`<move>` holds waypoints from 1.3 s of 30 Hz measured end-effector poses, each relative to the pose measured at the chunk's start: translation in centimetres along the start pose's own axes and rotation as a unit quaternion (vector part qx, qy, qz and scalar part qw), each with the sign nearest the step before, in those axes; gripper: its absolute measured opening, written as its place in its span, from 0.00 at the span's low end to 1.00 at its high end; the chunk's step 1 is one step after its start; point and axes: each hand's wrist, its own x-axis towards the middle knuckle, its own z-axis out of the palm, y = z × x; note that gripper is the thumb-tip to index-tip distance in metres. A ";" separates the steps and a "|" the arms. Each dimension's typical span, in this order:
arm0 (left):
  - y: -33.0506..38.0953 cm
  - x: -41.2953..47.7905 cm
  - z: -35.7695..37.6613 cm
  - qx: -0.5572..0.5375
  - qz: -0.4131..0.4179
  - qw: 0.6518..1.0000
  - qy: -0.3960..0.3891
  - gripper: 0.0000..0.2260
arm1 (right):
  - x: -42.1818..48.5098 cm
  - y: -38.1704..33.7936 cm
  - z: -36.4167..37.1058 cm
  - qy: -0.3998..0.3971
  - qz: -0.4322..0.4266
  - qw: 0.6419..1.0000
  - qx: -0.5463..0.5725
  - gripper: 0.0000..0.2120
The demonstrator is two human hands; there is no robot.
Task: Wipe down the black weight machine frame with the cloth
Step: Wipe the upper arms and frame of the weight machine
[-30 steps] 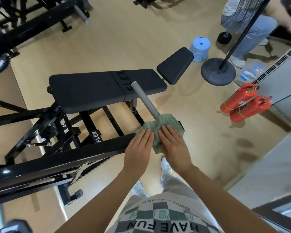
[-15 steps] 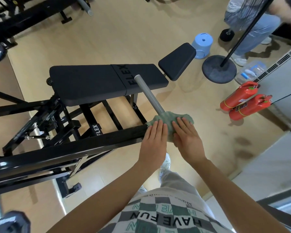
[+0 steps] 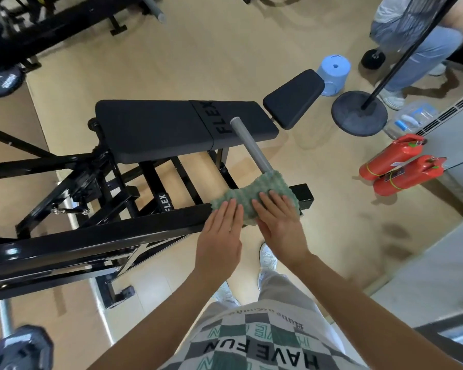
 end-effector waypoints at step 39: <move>0.7 9.1 -2.3 -0.186 0.164 0.965 -0.082 0.19 | 0.7 -5.6 -2.1 0.171 0.533 0.422 0.713 0.12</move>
